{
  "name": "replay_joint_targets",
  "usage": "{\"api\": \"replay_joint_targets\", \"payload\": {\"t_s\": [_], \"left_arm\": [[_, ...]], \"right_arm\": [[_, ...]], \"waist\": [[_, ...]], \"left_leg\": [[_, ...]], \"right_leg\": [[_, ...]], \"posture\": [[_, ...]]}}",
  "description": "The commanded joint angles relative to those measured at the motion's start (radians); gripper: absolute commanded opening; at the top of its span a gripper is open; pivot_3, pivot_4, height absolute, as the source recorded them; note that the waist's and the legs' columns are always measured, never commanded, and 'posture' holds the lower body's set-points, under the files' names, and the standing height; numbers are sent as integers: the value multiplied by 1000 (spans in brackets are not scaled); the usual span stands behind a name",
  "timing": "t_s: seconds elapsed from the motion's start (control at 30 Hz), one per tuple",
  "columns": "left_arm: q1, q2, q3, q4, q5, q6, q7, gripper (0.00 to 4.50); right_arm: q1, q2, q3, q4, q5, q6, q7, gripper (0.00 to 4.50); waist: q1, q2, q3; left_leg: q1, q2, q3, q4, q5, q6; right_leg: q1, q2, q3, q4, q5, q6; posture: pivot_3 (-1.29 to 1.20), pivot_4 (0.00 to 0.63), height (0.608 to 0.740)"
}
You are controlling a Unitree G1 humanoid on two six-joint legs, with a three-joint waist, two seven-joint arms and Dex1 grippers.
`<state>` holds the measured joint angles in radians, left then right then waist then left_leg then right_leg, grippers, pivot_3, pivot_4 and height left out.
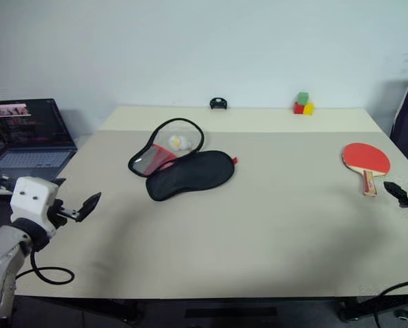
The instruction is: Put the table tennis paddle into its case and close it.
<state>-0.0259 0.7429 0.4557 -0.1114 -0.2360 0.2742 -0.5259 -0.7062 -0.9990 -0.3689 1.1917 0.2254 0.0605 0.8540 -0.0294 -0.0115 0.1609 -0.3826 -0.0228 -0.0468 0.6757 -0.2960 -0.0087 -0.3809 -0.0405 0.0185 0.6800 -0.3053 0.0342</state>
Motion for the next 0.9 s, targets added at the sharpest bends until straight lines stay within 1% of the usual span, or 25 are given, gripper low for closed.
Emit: {"api": "replay_joint_targets", "payload": {"t_s": [0.03, 0.2, 0.33, 0.43, 0.47, 0.53, 0.6, 0.73, 0.8, 0.9], "left_arm": [[-31, 10, -17, 19, 24, -37, 3, 4500], [-51, 3, -13, 65, 3, -72, -20, 4500], [-75, 16, -12, 129, -10, -113, -64, 4500], [-83, 20, 0, 141, -50, -106, -110, 4500], [-84, 26, 0, 143, -63, -100, -131, 4500], [-83, 41, 7, 177, -83, -115, -181, 4500], [-95, 52, 16, 217, -91, -125, -201, 4500], [-168, 59, -36, 273, -88, -134, -247, 4500], [-209, 68, -48, 314, -84, -146, -276, 4500], [-260, 76, -59, 362, -97, -150, -316, 4500]], "right_arm": [[-13, -46, -10, -23, 5, 4, 11, 4461], [-43, -36, -17, -64, 27, 56, 46, 4461], [-44, 9, -6, -135, 49, 109, 84, 4461], [-33, 36, 0, -175, 59, 154, 95, 4461], [-22, 50, 10, -206, 64, 176, 127, 4461], [16, 86, 26, -293, 78, 219, 157, 4461], [58, 119, 25, -408, 103, 270, 150, 4461], [140, 145, 35, -650, 162, 401, 173, 4461], [200, 161, 40, -812, 205, 484, 166, 4461], [241, 208, 45, -1007, 285, 616, 120, 4461]], "waist": [[0, 1, 0], [-2, 1, 0], [-4, 1, 1], [-2, 1, 1], [-1, 1, 1], [0, 1, 1], [0, 1, 1], [5, 2, 1], [7, 2, 1], [6, 2, 1]], "left_leg": [[0, 0, 0, 0, 0, 0], [1, 0, 0, 0, 0, 0], [2, 0, 0, 0, 0, 0], [1, 0, 0, 0, 0, 0], [1, 0, 0, 0, 0, 0], [1, 0, -1, 0, 0, 0], [1, 0, -1, 0, 0, 0], [0, 0, -1, 0, 0, 0], [0, 0, -2, 0, 0, 0], [0, 0, -3, 0, 0, 0]], "right_leg": [[0, 0, 0, 0, 0, 0], [1, 0, 0, 0, 0, 0], [1, 0, 0, 0, 0, 0], [1, 0, 0, 0, 0, 0], [1, 0, 0, 0, 0, 0], [1, 0, -1, 0, 0, 0], [1, 0, -1, 0, 0, 0], [0, 0, -1, 1, 0, 0], [0, 0, -1, 1, 0, 0], [0, 0, -2, 0, 0, 0]], "posture": [[0, 150, 740], [0, 150, 740], [0, 150, 740], [0, 150, 740], [0, 150, 740], [0, 150, 740], [0, 150, 740], [0, 150, 740], [0, 150, 740], [0, 150, 740]]}}
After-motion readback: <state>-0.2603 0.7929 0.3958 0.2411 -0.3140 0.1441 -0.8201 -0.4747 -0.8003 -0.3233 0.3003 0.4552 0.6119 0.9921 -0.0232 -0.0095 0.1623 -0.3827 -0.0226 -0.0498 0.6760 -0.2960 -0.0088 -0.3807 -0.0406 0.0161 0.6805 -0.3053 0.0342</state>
